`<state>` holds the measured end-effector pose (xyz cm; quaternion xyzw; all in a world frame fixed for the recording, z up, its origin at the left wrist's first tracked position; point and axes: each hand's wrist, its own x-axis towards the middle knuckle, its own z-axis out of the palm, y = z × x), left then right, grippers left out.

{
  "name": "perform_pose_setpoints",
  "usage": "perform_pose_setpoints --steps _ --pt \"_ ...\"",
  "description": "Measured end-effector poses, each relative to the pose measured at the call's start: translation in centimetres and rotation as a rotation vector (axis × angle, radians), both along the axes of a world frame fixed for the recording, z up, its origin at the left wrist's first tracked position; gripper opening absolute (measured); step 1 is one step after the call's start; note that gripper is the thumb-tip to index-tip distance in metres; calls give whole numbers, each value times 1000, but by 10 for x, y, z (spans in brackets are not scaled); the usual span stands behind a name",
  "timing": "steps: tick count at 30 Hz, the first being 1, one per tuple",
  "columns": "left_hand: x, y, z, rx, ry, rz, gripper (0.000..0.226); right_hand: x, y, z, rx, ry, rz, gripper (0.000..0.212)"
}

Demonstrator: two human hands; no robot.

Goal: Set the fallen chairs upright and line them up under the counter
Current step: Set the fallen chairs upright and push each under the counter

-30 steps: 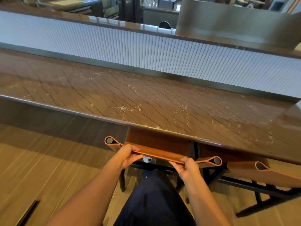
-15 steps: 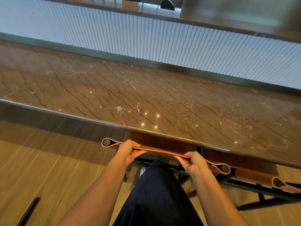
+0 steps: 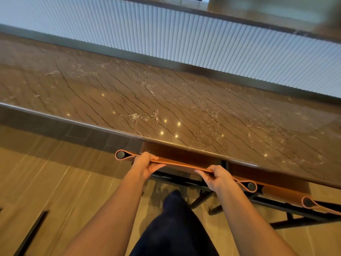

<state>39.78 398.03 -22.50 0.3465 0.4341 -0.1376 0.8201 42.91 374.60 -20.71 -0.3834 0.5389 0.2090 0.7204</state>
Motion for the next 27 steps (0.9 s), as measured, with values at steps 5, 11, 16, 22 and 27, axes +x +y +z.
perform_pose_setpoints --steps 5,11,16,22,27 --pt "-16 -6 22 -84 -55 46 35 -15 2 12 99 -66 -40 11" --pt "-63 -17 48 -25 -183 5 46 -58 -5 29 134 -218 204 36" --pt "-132 -35 59 146 -278 23 49 -105 -20 42 82 -390 458 32" --pt "-251 -75 87 252 -370 176 43 -183 -29 65 59 -612 824 28" --pt "-355 -99 104 348 -390 324 24 -261 -11 86 102 -720 1053 28"
